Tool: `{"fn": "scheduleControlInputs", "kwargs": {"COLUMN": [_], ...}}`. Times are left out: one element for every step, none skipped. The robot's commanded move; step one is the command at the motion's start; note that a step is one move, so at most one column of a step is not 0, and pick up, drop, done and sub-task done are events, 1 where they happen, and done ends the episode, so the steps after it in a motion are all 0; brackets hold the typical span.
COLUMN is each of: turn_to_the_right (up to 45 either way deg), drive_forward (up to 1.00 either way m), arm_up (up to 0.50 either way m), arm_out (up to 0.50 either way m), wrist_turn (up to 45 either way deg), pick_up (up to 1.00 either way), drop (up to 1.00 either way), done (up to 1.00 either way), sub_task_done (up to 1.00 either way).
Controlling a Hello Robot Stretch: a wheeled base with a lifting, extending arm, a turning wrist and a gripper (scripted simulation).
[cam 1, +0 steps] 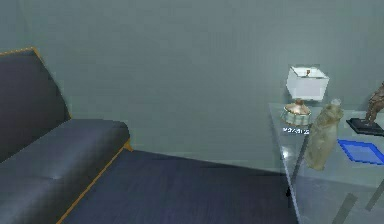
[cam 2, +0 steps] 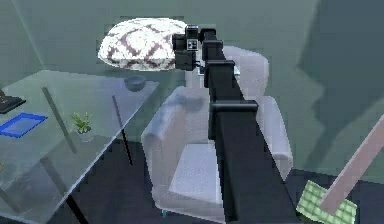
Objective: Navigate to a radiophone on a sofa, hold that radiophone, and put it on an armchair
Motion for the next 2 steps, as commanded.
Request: {"fn": "scheduleControlInputs", "kwargs": {"turn_to_the_right": [0.0,0.0], "drive_forward": [0.00,0.00], "arm_up": [0.00,-0.38], "arm_out": [0.00,0.00], "wrist_turn": [21.0,0.0], "pick_up": [0.00,0.00], "drop": [0.00,0.00], "done": [0.00,0.00], "sub_task_done": [0.00,0.00]}}
